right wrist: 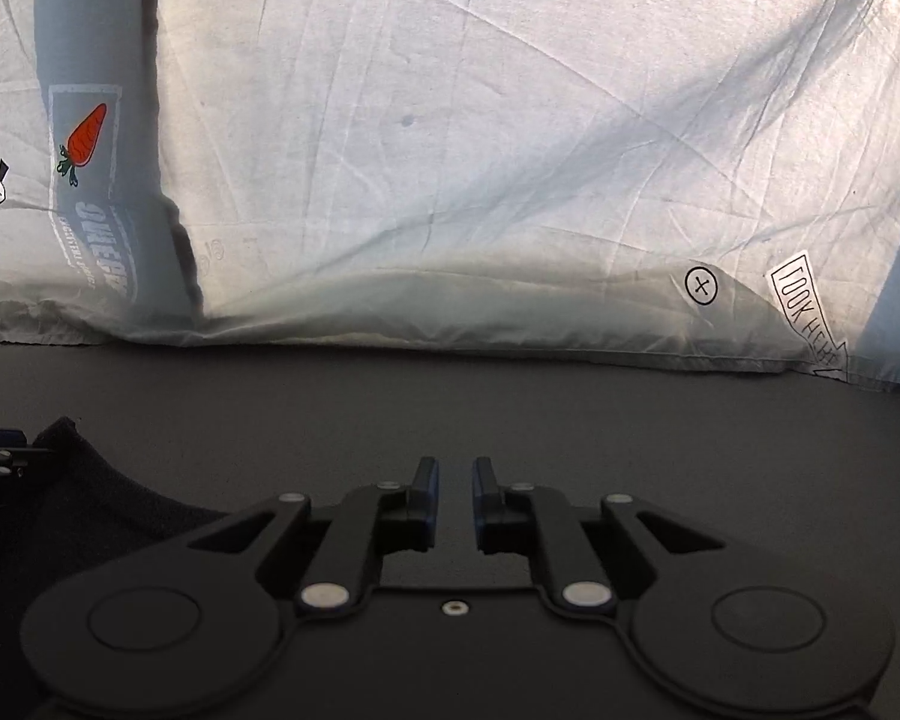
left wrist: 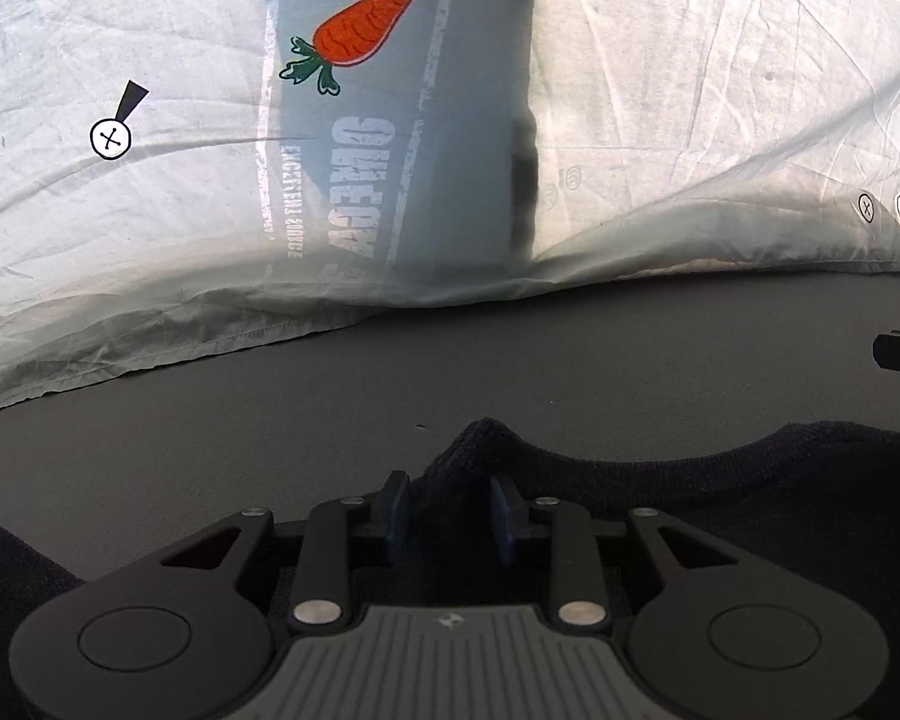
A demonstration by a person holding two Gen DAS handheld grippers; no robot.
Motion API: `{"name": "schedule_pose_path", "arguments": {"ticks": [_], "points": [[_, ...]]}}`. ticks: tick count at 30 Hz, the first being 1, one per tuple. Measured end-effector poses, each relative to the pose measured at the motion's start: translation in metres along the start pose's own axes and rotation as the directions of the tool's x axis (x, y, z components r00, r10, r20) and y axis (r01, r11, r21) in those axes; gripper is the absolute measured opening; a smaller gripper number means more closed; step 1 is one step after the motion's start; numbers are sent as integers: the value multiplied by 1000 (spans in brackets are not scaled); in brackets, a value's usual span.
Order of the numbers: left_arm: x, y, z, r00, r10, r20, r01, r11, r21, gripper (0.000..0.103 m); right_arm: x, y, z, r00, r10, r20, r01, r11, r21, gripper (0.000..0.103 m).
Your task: Fold clothes
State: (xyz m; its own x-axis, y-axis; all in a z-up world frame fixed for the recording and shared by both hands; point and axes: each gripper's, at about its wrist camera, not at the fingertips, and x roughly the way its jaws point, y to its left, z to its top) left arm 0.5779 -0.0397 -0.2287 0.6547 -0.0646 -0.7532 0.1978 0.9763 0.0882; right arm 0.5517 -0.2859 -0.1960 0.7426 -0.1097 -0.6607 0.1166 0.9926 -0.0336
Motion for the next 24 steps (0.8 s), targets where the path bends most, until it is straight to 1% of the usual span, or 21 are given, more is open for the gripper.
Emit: {"name": "schedule_pose_path", "arguments": {"ticks": [1, 3, 4, 6, 8, 12, 15, 16, 17, 19, 21, 23, 24], "points": [[-7, 2, -1, 1000, 0, 0, 0, 1000, -12, 42, -9, -6, -6, 1000, -1, -9, 1, 1000, 17, 27], [-28, 8, -6, 1000, 0, 9, 1, 999, -39, 49, -33, -20, -20, 1000, -5, -22, 6, 999, 37, 30], [-41, 11, -11, 1000, 0, 14, 0, 999, -54, 54, -47, -26, -29, 1000, -13, -27, 15, 999, 46, 35], [-68, 14, -25, 1000, -5, 9, 5, 997, -83, 65, -74, -39, -46, 999, -26, -36, 28, 998, 63, 40], [-94, 15, -43, 1000, -14, -8, 13, 994, -109, 67, -102, -50, -64, 998, -43, -50, 46, 996, 74, 44], [-142, -6, -100, 996, -13, -85, 5, 995, -97, 70, -154, -70, -97, 995, -71, -70, 78, 992, 95, 45], [-172, -19, -145, 987, -22, -160, 0, 991, -132, 71, -191, -85, -124, 992, -92, -87, 103, 987, 126, 47], [-181, -22, -160, 982, -26, -186, -2, 989, -147, 72, -202, -89, -133, 991, -96, -92, 107, 986, 131, 49], [-190, -27, -174, 977, -33, -210, -2, 986, -165, 72, -212, -92, -141, 991, -99, -93, 110, 985, 134, 52], [-205, -34, -201, 967, -49, -251, -3, 979, -202, 73, -228, -99, -155, 990, -99, -96, 112, 984, 138, 61], [-213, -43, -221, 959, -51, -279, -11, 977, -215, 77, -240, -105, -170, 989, -100, -105, 114, 984, 139, 65], [-217, -48, -235, 958, -32, -286, -33, 975, -220, 79, -245, -112, -182, 987, -99, -124, 117, 982, 150, 68], [-219, -49, -241, 959, -19, -284, -47, 973, -225, 83, -246, -116, -187, 986, -97, -134, 118, 980, 159, 69]]}}
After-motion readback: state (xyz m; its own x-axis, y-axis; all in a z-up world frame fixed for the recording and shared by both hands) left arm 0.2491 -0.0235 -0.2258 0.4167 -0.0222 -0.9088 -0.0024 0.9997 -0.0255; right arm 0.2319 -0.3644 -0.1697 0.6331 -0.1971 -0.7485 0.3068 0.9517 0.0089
